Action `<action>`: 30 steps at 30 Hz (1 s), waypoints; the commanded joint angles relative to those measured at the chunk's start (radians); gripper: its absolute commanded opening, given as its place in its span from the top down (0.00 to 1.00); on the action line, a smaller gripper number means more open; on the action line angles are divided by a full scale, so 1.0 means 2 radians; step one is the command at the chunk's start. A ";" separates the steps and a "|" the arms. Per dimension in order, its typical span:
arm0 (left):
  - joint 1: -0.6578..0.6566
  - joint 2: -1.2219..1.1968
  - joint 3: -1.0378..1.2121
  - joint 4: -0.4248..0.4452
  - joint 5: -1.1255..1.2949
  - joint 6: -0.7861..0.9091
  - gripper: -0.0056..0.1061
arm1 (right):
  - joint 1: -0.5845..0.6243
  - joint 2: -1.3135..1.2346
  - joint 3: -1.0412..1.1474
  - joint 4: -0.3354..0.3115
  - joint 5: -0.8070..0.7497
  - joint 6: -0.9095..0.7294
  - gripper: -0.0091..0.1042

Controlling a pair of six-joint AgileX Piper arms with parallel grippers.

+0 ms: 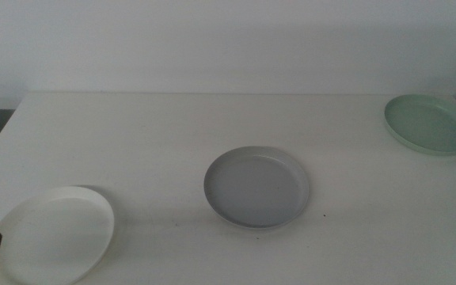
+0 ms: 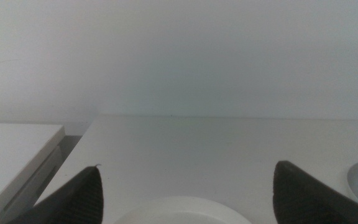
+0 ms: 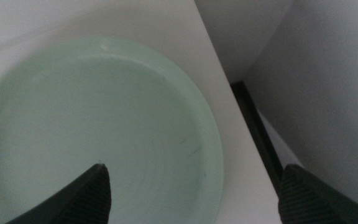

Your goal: Stack the three bowls on top of each other.

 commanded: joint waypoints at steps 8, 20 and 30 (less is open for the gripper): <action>0.000 -0.002 0.000 0.001 -0.006 -0.002 0.11 | -0.003 0.069 -0.005 0.004 -0.049 -0.001 0.27; 0.000 -0.002 0.000 0.001 -0.006 -0.002 0.11 | -0.003 0.095 -0.005 0.006 -0.065 0.000 0.45; 0.000 -0.002 0.000 0.001 -0.006 -0.002 0.11 | -0.003 0.098 -0.005 -0.001 -0.066 -0.002 0.86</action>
